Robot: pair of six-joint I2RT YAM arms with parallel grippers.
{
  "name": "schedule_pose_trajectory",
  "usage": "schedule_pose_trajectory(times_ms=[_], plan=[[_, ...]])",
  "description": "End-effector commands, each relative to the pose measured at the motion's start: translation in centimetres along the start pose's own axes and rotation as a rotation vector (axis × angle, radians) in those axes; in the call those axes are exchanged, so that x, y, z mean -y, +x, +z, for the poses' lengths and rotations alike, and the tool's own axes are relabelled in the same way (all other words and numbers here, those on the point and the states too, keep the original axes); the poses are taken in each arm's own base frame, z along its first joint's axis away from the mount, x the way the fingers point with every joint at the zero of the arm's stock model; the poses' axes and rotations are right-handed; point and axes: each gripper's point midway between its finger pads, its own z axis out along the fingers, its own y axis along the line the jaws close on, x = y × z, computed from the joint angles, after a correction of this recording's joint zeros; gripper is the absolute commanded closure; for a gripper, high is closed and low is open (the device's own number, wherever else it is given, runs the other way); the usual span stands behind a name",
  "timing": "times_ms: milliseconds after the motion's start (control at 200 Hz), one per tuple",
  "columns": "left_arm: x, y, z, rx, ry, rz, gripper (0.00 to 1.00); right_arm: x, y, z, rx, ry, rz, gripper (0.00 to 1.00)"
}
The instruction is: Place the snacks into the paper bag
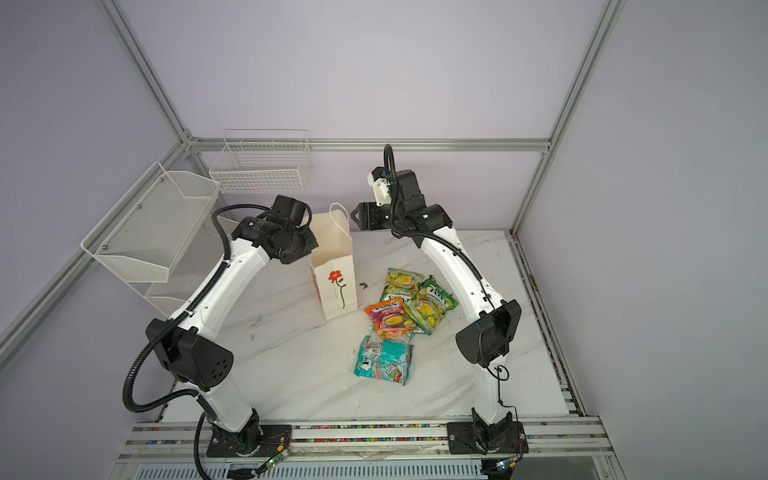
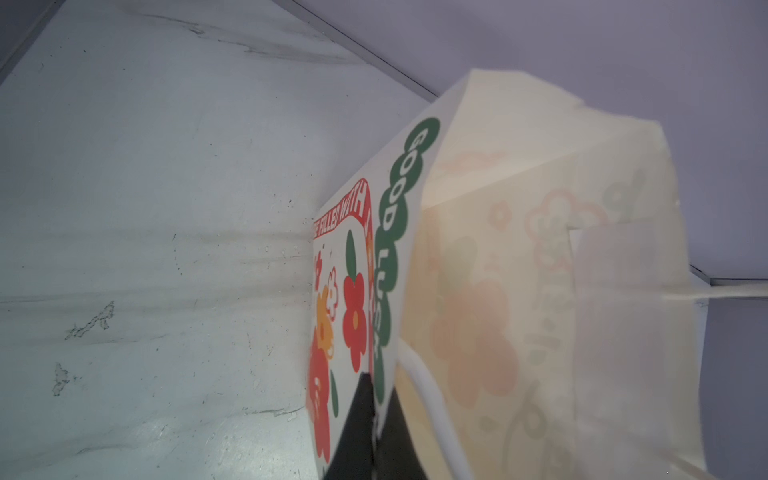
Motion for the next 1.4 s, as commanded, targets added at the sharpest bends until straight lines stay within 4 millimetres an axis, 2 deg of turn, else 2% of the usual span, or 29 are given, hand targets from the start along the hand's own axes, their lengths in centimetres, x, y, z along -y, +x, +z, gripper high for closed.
schedule_pose_trajectory(times_ms=[0,135,275,345,450,550,570,615,630,740,760,775,790,805,950,995,1035,1120,1170,1395], plan=[[-0.2,-3.7,-5.8,0.121,0.023,0.064,1.00,0.5,0.5,-0.6,-0.010,0.017,0.022,0.37],[-1.3,-3.9,-6.8,0.102,-0.036,0.147,1.00,1.3,1.0,-0.4,-0.021,0.040,0.055,0.37],[-1.9,-2.9,-7.1,0.055,-0.054,0.225,1.00,2.0,1.4,-1.2,0.004,0.083,0.069,0.35],[-2.5,-2.4,-7.4,0.037,-0.065,0.259,1.00,2.0,1.9,-1.9,0.022,0.080,0.098,0.30],[-3.1,-1.8,-8.3,0.033,-0.059,0.299,1.00,0.7,3.4,-2.9,0.016,-0.001,0.110,0.24],[-3.4,-1.1,-9.4,0.037,-0.024,0.315,1.00,1.2,4.4,-3.8,0.044,0.017,0.162,0.20],[-3.3,-1.0,-9.7,0.044,-0.012,0.316,1.00,1.2,4.4,-4.3,0.063,0.021,0.179,0.18],[-3.6,-0.9,-10.4,0.060,0.000,0.315,1.00,1.6,4.4,-5.6,0.124,0.035,0.253,0.04],[-3.7,-0.8,-10.7,0.067,0.004,0.314,1.00,1.6,4.5,-5.8,0.138,0.032,0.272,0.03],[-4.3,-0.3,-12.6,0.128,0.047,0.316,1.00,0.3,5.6,-8.1,0.196,-0.060,0.302,0.03],[-4.3,0.0,-12.4,0.128,0.049,0.319,1.00,0.1,6.1,-8.3,0.197,-0.080,0.314,0.03],[-4.6,0.0,-13.7,0.158,0.068,0.311,1.00,0.0,6.3,-8.5,0.196,-0.091,0.324,0.03],[-4.8,0.2,-13.8,0.164,0.072,0.311,1.00,0.1,7.1,-8.2,0.186,-0.100,0.337,0.03],[-5.0,0.2,-14.1,0.176,0.077,0.308,1.00,-0.3,6.9,-9.1,0.205,-0.113,0.340,0.03],[-7.4,1.8,-15.2,0.215,0.071,0.291,1.00,0.4,9.2,-11.5,0.263,-0.122,0.478,0.03],[-7.9,2.4,-15.4,0.210,0.077,0.292,1.00,0.1,9.7,-12.3,0.273,-0.146,0.493,0.03],[-8.2,2.9,-15.7,0.208,0.088,0.291,1.00,-0.7,10.0,-13.0,0.276,-0.194,0.476,0.03],[-8.7,3.8,-16.6,0.209,0.118,0.284,1.00,-3.8,10.8,-14.7,0.251,-0.355,0.380,0.03],[-9.0,4.2,-16.9,0.214,0.128,0.283,1.00,-4.3,11.3,-15.4,0.251,-0.390,0.369,0.03],[-9.9,5.2,-17.9,0.217,0.148,0.316,1.00,-3.3,13.7,-16.7,0.246,-0.317,0.317,0.03]])
